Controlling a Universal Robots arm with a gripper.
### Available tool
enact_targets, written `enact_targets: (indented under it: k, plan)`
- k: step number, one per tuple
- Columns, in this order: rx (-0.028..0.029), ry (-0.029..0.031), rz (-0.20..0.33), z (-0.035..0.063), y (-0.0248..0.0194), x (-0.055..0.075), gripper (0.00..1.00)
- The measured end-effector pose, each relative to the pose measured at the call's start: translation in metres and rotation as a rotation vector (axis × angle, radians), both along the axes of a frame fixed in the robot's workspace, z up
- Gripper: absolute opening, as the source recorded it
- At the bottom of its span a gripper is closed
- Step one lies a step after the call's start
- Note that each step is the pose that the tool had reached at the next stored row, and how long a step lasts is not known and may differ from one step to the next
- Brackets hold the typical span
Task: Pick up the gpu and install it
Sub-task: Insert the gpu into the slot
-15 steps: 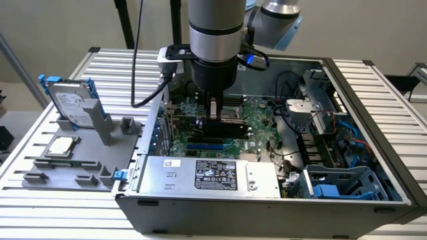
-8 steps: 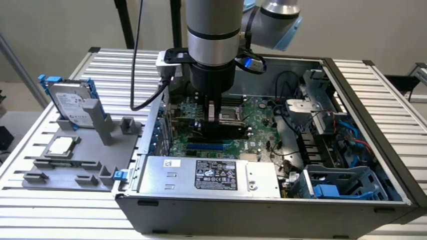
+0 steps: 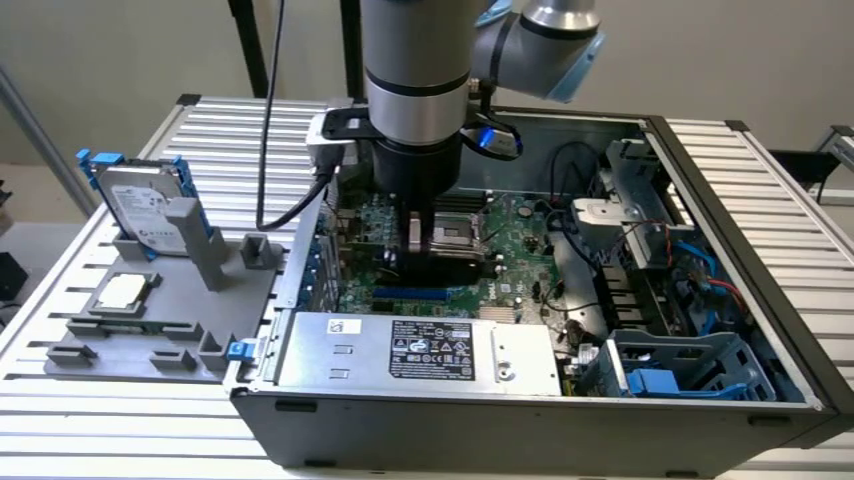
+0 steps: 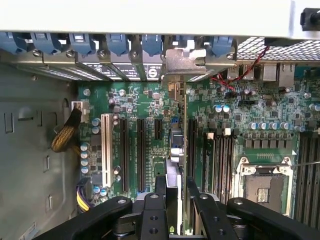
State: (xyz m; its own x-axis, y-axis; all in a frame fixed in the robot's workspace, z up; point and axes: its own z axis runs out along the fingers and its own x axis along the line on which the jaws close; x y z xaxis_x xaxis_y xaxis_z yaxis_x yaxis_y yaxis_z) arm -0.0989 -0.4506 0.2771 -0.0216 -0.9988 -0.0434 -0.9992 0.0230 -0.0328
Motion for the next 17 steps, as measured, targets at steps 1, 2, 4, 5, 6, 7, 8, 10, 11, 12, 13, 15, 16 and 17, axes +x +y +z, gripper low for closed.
enact_targets:
  k: [1, 2, 4, 5, 6, 7, 8, 10, 11, 12, 13, 15, 16, 17]
  plan:
    - [0.0, 0.0, -0.002, -0.0011, 0.0001, -0.0009, 0.26]
    - [0.0, 0.0, -0.003, -0.002, 0.0003, -0.0017, 0.26]
    - [-0.0004, 0.0002, -0.005, -0.0029, 0.0004, -0.002, 0.26]
    - [-0.001, 0.0003, -0.005, -0.0029, 0.0004, -0.002, 0.26]
    - [-0.0018, 0.0001, -0.005, -0.0031, 0.0005, -0.002, 0.26]
    - [-0.0022, 0.0001, -0.005, -0.0031, 0.0004, -0.002, 0.26]
    - [-0.0024, 0.0, -0.005, -0.0033, 0.0005, -0.002, 0.26]
    - [-0.0026, -0.0001, -0.005, -0.0041, 0.0005, -0.002, 0.26]
    - [-0.003, 0.0, -0.006, -0.0044, 0.0005, -0.002, 0.26]
    - [-0.0033, 0.0, -0.007, -0.0048, 0.0005, -0.002, 0.26]
    - [-0.0038, 0.0, -0.007, -0.0053, 0.0006, -0.002, 0.26]
    - [-0.0059, 0.0, -0.008, -0.006, 0.0006, -0.002, 0.26]
    - [-0.0073, 0.0, -0.009, -0.0065, 0.0005, -0.002, 0.26]
    - [-0.0088, 0.0, -0.009, -0.007, 0.0005, -0.002, 0.26]
